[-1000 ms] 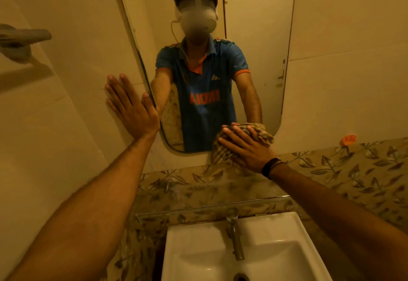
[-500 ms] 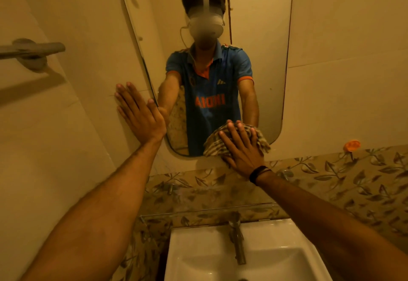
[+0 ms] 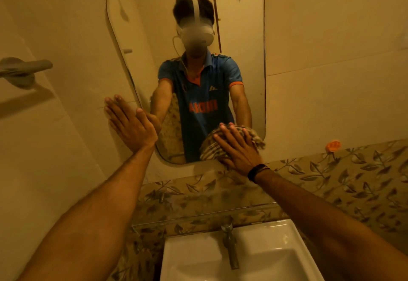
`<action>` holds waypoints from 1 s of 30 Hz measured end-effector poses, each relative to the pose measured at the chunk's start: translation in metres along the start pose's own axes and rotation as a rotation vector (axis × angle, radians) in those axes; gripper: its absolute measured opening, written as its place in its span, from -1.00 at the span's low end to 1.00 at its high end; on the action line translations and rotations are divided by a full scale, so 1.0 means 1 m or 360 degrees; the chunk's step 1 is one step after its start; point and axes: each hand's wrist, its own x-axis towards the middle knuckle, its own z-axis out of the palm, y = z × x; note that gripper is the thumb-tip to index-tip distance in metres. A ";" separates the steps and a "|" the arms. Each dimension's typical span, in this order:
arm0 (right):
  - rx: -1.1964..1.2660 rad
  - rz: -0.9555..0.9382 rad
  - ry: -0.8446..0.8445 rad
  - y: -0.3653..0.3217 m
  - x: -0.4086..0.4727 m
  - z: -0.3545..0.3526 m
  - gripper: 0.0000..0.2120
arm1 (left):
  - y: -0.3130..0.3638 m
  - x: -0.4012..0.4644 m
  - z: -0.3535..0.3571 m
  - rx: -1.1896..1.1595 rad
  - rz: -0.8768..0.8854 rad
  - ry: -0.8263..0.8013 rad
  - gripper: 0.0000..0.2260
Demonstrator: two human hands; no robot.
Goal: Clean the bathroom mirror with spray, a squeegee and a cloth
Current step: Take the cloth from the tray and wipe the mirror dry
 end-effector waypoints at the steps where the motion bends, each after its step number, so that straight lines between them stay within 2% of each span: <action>1: -0.0016 0.0057 0.0008 0.010 -0.005 -0.002 -0.29 | 0.000 0.000 0.000 0.0005 -0.0001 -0.0002 -0.44; 9: 0.0111 0.0568 0.0169 0.050 0.001 -0.021 -0.27 | -0.001 0.000 0.000 0.0050 0.0012 -0.0027 -0.44; 14: 0.0157 0.0601 0.0360 0.066 0.036 -0.039 -0.29 | 0.000 0.000 0.000 0.0064 -0.0003 -0.0043 -0.44; 19: 0.0123 0.0540 0.0469 0.057 0.038 -0.026 -0.30 | 0.001 -0.001 -0.002 0.0076 -0.0018 -0.0060 -0.45; 24: 0.0035 0.0287 0.0325 0.044 0.000 0.003 -0.30 | 0.002 -0.001 -0.009 0.0090 -0.0007 -0.0135 -0.45; 30: -0.0014 0.0264 0.0003 0.028 -0.040 0.012 -0.35 | 0.003 -0.001 -0.012 0.0097 -0.0003 -0.0183 -0.44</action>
